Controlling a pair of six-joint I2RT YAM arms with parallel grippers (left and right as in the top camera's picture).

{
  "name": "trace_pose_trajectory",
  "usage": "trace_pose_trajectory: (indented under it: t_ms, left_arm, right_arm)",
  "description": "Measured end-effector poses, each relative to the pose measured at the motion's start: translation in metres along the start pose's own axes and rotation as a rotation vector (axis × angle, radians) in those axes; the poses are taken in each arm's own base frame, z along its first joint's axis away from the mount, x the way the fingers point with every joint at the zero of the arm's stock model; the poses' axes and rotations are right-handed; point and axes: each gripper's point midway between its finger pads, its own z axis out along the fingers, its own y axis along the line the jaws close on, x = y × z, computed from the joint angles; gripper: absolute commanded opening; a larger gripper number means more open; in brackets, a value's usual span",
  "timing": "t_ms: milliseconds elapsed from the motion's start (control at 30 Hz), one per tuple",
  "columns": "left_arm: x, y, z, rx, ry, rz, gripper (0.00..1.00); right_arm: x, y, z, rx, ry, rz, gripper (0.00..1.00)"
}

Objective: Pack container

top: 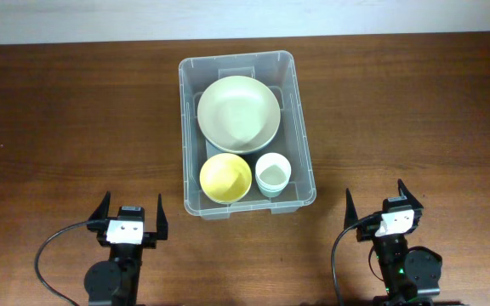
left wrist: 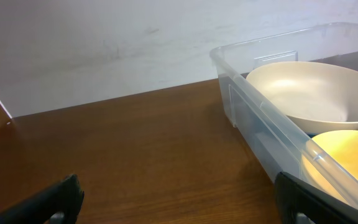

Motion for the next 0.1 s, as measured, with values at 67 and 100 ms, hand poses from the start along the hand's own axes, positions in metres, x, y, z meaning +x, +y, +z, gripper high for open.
trace_pose_trajectory:
  t_ms: [67, 100]
  left_arm:
    - [0.0001, 0.0, 0.0, 0.0, 0.0, 0.0, 0.99]
    - [0.0, 0.0, 0.0, 0.0, 0.0, 0.0, 0.99]
  right_arm:
    - [0.0, 0.0, 0.0, 0.0, 0.0, 0.0, 0.99]
    - [-0.0001, 0.0, 0.0, 0.0, 0.0, 0.0, 0.99]
